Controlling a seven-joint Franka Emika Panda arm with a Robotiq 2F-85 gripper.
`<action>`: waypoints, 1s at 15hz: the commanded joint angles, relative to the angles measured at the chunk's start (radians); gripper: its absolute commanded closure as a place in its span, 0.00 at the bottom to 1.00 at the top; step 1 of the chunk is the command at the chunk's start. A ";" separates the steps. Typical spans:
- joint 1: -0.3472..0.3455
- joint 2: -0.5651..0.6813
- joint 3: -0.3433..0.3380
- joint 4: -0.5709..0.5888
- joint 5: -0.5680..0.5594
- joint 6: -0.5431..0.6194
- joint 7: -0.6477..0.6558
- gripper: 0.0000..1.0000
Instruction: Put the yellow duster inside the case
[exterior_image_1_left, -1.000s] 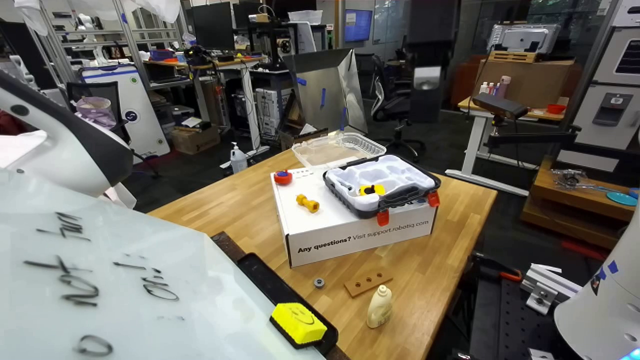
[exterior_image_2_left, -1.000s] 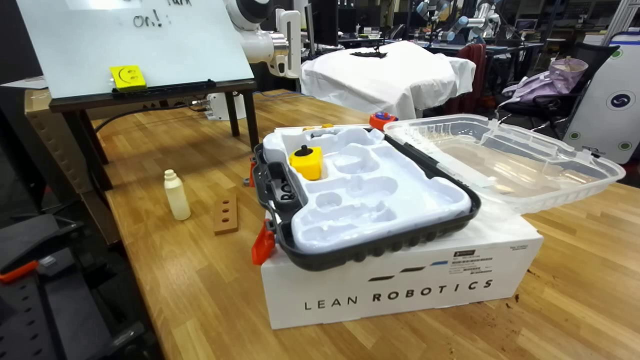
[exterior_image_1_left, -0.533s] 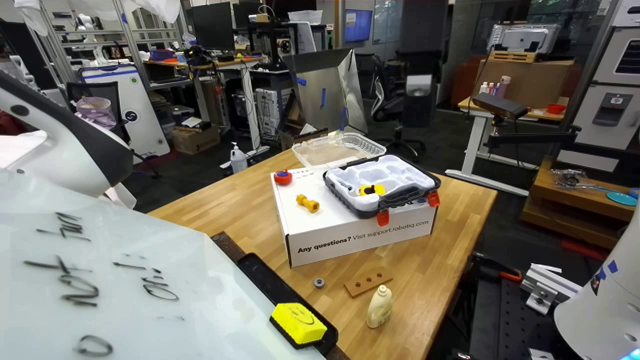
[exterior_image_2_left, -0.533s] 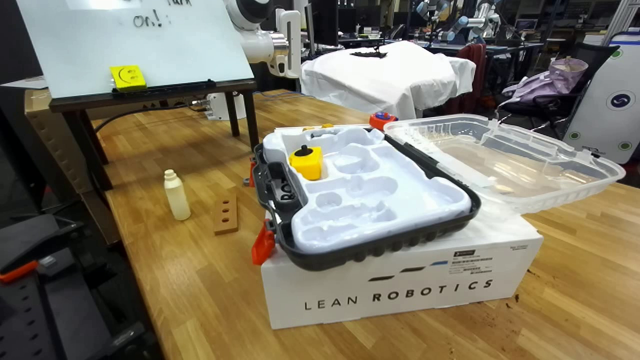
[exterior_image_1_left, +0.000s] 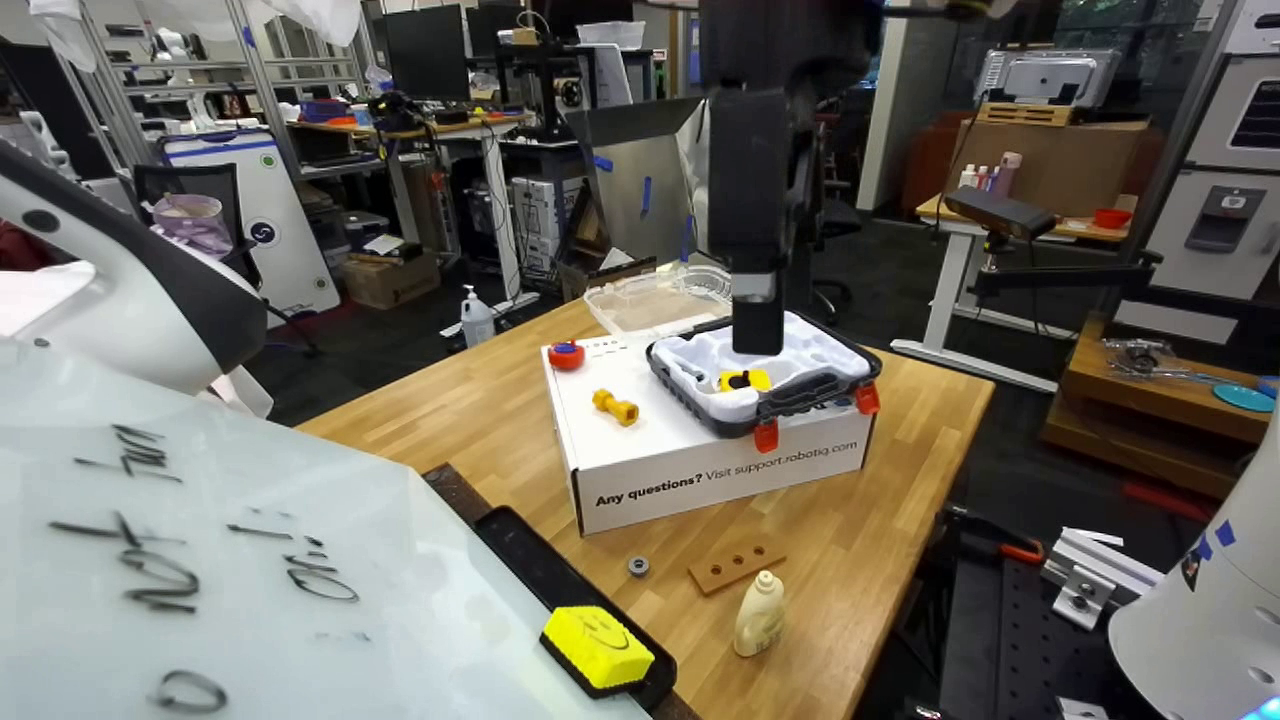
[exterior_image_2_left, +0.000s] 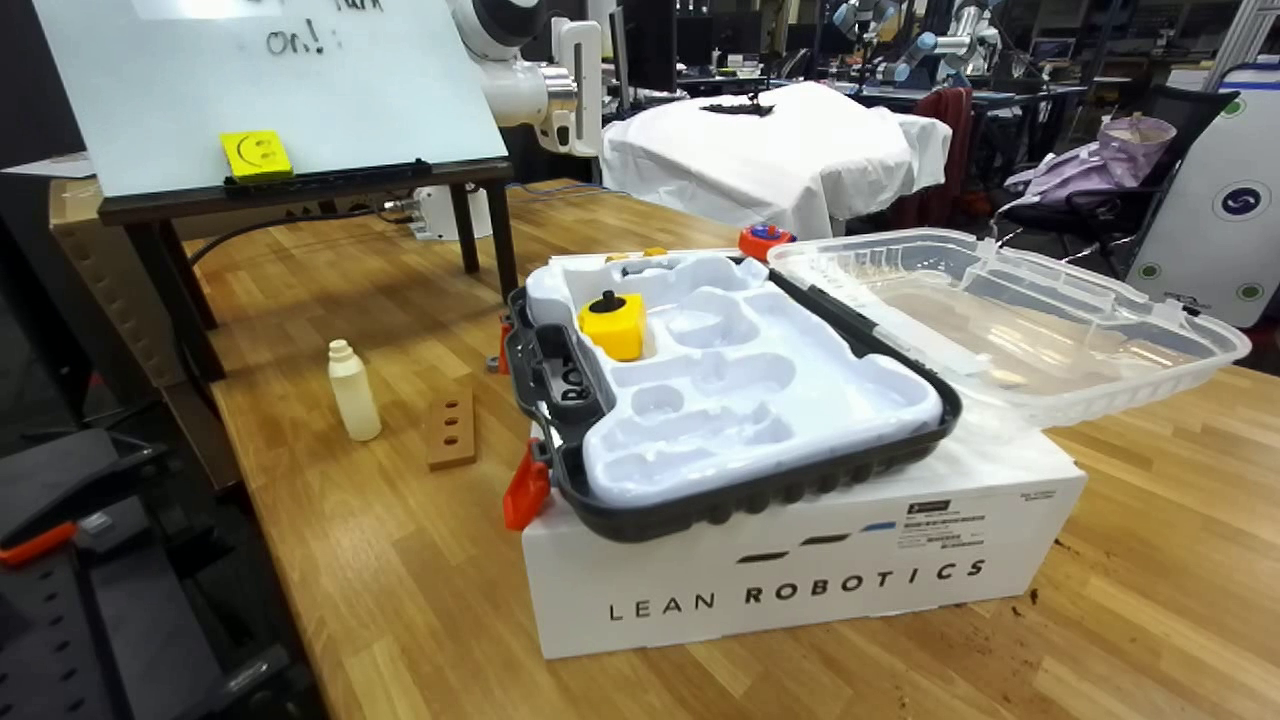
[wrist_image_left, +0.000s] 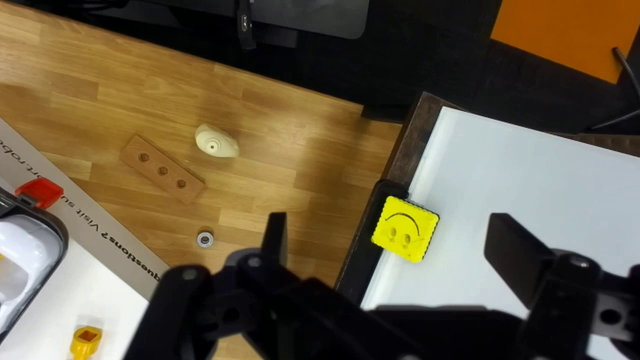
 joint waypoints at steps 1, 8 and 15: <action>-0.006 0.017 0.011 0.010 0.006 0.002 -0.002 0.00; -0.004 0.056 0.016 0.035 0.008 0.006 -0.002 0.00; 0.015 0.163 0.021 0.153 -0.106 -0.020 -0.157 0.00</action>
